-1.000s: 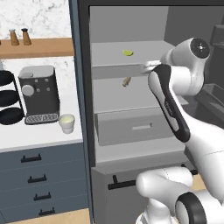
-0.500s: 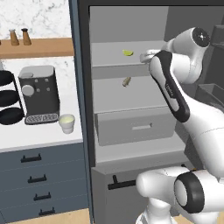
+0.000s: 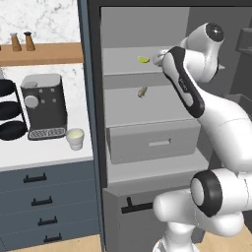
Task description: Grab a lemon wedge from the fridge and one ice cube from the ice bowl, and put them in the glass of lemonade.
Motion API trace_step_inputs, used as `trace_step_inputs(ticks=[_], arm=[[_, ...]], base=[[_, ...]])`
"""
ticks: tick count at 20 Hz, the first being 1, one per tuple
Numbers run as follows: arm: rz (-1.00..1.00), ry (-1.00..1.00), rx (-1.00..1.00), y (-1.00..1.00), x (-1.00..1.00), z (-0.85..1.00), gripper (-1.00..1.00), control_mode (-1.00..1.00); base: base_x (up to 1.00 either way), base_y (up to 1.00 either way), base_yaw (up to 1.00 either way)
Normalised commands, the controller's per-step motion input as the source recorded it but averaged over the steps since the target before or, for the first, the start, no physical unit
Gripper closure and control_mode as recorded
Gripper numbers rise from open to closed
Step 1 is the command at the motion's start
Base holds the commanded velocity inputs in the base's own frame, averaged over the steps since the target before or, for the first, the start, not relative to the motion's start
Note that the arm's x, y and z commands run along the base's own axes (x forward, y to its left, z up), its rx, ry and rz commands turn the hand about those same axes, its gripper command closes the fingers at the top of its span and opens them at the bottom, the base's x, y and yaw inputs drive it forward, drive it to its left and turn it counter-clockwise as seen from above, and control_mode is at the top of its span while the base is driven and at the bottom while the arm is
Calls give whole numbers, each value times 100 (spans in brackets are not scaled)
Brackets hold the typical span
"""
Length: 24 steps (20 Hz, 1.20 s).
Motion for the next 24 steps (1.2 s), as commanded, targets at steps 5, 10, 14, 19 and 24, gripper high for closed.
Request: trace_step_inputs(ticks=[5, 10, 14, 19, 24], arm=[[6, 0, 0, 0, 44, -2, -100, -100], [8, 0, 0, -4, 45, -12, -100, -100], [7, 2, -2, -10, 40, -7, -100, -100], [6, 9, -6, -3, 41, 0, -100, -100], [7, 4, -7, 0, 51, -1, -100, -100]], base=[[0, 0, 0], [0, 0, 0], [0, 0, 0], [0, 0, 0], [0, 0, 0]])
